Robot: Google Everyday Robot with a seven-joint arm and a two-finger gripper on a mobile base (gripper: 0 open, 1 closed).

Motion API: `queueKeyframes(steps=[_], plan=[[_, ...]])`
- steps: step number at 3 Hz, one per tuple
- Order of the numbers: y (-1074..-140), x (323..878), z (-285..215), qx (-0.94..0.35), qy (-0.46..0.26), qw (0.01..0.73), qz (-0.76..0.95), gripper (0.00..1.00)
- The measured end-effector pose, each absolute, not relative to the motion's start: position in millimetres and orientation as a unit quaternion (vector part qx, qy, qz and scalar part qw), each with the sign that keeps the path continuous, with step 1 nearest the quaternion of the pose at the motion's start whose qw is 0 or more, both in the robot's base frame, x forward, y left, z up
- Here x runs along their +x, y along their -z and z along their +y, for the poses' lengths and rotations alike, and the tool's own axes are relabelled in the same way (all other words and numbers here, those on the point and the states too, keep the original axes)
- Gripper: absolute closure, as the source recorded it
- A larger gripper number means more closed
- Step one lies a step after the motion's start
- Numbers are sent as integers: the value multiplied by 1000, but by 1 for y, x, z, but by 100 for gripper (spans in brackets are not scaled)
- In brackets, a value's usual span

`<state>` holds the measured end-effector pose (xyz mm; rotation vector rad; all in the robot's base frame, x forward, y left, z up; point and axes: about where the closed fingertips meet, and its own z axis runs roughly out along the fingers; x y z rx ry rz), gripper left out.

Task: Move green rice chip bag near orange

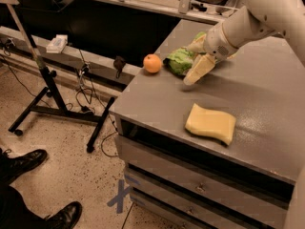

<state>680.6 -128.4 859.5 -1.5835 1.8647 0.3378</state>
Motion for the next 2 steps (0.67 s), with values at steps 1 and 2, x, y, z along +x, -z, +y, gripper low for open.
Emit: queueKeyframes(steps=[1, 2], plan=[[-855, 676, -121, -607, -133, 327, 712, 0], [-854, 676, -123, -602, -130, 331, 715, 0]])
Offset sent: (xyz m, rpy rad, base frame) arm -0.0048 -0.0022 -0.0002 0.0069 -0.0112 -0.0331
